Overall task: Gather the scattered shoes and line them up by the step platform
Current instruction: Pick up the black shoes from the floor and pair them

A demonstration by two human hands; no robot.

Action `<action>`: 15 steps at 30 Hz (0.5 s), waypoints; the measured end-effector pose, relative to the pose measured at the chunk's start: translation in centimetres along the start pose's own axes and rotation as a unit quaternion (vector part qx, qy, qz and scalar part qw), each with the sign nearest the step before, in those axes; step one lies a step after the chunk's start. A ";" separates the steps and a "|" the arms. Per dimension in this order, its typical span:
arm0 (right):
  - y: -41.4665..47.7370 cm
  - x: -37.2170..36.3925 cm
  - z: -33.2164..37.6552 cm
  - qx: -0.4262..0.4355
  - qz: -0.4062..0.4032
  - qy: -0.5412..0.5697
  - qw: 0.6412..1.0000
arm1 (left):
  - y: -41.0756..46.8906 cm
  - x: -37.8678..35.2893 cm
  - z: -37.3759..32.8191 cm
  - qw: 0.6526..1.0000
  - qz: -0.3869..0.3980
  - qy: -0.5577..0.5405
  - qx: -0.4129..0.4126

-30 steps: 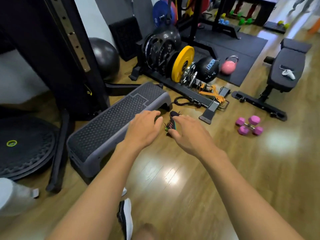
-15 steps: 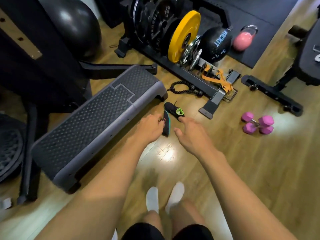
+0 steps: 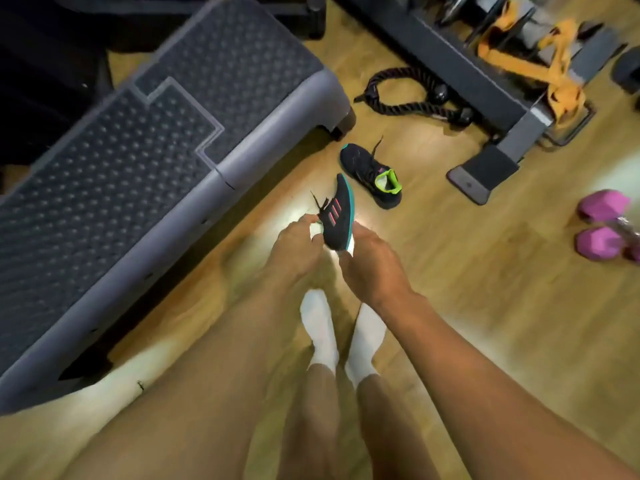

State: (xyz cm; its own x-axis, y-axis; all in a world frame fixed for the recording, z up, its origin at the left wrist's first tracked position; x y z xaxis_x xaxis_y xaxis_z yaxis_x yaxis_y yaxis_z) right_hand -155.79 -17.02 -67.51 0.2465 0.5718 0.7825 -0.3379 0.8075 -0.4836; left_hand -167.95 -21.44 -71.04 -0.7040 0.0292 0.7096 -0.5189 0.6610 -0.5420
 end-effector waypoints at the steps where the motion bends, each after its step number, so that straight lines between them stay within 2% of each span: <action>1: 2.1 -2.5 -1.2 -0.017 0.012 0.011 1.000 | 2.2 -2.0 1.0 1.000 0.009 0.004 0.007; 4: 8.4 -9.8 -3.8 -0.037 0.028 0.013 0.999 | 9.0 -7.3 4.0 0.999 0.018 -0.007 0.033; 9: 17.0 -19.4 -5.4 0.000 0.018 -0.043 0.999 | 17.9 -15.7 9.2 0.995 0.029 -0.022 0.093; 13: 21.0 -25.3 -7.4 0.054 0.034 -0.162 0.985 | 22.6 -20.7 10.9 0.996 0.044 -0.018 0.070; 15: 22.4 -26.6 -8.5 0.062 0.005 -0.192 0.979 | 24.0 -22.6 11.1 0.997 0.051 -0.028 0.046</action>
State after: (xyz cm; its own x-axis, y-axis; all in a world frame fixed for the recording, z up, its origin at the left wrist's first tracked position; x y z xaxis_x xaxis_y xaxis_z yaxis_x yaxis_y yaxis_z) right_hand -162.15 -12.96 -102.52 -0.1102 0.4639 0.8790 -0.4516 0.7644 -0.4601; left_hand -169.87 -14.54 -105.12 -0.7804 0.0492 0.6233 -0.4835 0.5845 -0.6516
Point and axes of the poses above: each hand's wrist, its own y-axis towards the middle knuckle, its own x-axis out of the back of the hand, z = x × y, the point moved 10 cm from there along y, towards the middle knuckle, and after that the axes turned 11 degrees about -z, right-handed, at the moved point
